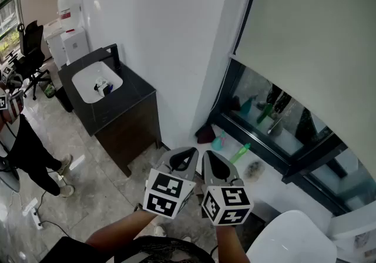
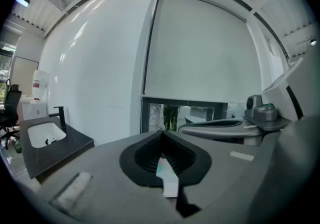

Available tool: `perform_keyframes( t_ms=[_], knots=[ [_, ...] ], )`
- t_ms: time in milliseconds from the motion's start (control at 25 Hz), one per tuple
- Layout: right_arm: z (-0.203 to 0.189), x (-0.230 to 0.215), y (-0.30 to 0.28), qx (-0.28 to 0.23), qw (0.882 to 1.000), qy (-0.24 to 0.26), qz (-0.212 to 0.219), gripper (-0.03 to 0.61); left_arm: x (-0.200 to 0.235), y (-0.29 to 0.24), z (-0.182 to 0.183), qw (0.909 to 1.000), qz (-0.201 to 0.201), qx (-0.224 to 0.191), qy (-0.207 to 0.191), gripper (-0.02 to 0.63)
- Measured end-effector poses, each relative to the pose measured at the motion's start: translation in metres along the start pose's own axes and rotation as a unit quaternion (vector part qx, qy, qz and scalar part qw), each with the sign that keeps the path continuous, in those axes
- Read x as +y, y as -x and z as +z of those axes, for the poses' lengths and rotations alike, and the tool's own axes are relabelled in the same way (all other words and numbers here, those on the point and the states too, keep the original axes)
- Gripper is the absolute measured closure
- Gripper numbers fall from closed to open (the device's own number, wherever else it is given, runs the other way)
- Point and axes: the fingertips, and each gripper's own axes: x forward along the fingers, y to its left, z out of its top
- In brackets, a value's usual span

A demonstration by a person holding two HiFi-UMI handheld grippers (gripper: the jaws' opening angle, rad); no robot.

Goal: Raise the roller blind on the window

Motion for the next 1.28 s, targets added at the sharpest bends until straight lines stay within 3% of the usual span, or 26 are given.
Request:
perform_keyframes(
  t_ms=[440,760,1280],
  knots=[
    [0.0,0.01,-0.021,0.007,1.0,0.001,-0.029,0.578,0.026,-0.003,-0.004,0.9999,-0.007,0.006,-0.009,0.617],
    [0.0,-0.009,-0.045,0.01,0.999,0.0,-0.043,0.58,0.041,-0.028,-0.001,0.9999,-0.01,0.008,-0.009,0.617],
    [0.015,-0.1,-0.117,0.02,1.0,-0.004,0.005,0.58,0.056,-0.142,0.018,0.9994,0.032,0.015,0.004,0.617]
  ],
)
